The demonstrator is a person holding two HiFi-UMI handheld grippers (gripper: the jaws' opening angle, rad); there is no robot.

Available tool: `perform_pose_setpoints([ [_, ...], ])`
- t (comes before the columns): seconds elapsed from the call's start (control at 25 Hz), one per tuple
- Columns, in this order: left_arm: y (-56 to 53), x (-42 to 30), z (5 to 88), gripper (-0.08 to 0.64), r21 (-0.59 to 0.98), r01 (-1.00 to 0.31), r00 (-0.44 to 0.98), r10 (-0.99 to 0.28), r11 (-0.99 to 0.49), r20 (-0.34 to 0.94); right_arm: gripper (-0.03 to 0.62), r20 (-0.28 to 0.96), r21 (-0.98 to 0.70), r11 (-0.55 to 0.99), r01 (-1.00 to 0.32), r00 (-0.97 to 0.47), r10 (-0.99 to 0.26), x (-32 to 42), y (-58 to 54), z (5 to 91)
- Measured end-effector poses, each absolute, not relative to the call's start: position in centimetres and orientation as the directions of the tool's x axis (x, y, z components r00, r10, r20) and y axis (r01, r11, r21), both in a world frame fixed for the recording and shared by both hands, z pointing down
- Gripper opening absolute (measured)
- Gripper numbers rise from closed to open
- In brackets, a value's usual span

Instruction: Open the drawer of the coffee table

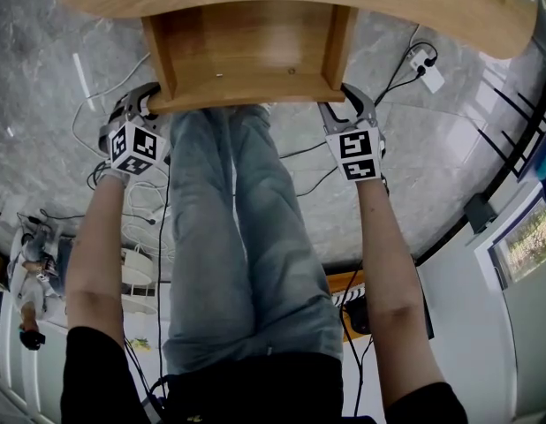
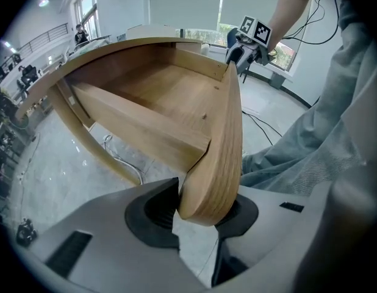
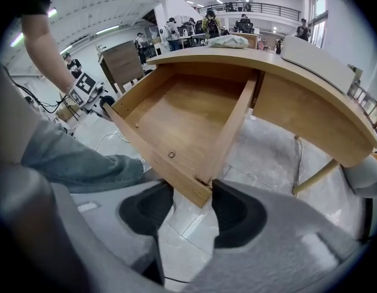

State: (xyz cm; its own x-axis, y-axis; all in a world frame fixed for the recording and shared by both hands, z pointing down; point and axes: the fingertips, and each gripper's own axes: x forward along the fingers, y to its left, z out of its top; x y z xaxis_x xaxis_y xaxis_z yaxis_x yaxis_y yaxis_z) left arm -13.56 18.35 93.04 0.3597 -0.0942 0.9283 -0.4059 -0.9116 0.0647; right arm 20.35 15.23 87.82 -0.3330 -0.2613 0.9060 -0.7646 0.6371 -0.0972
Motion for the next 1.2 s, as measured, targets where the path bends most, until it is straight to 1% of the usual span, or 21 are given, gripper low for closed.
perform_pose_setpoints([
  [0.24, 18.3, -13.4, 94.3, 0.127, 0.059, -0.388, 0.353, -0.089, -0.92, 0.931, 0.193, 0.918, -0.085, 0.655, -0.751, -0.314, -0.241, 20.5, 15.4, 89.1],
  [0.52, 18.3, -13.5, 94.4, 0.129, 0.059, -0.373, 0.363, -0.087, -0.926, 0.928, 0.195, 0.912, -0.079, 0.659, -0.748, -0.321, -0.255, 20.4, 15.2, 89.3],
  [0.68, 18.3, -13.4, 94.5, 0.14, 0.079, -0.409, 0.358, -0.081, -0.909, 0.93, 0.195, 0.915, -0.069, 0.657, -0.751, -0.31, -0.258, 20.5, 15.2, 89.3],
  [0.88, 18.4, -13.4, 94.6, 0.144, 0.092, -0.421, 0.339, -0.063, -0.902, 0.939, 0.198, 0.93, -0.069, 0.657, -0.75, -0.286, -0.229, 20.6, 15.5, 89.3],
  [1.2, 19.0, -14.5, 94.1, 0.15, 0.129, -0.5, 0.301, -0.032, -0.856, 0.953, 0.207, 0.945, -0.065, 0.653, -0.755, -0.256, -0.202, 20.7, 15.9, 88.1],
])
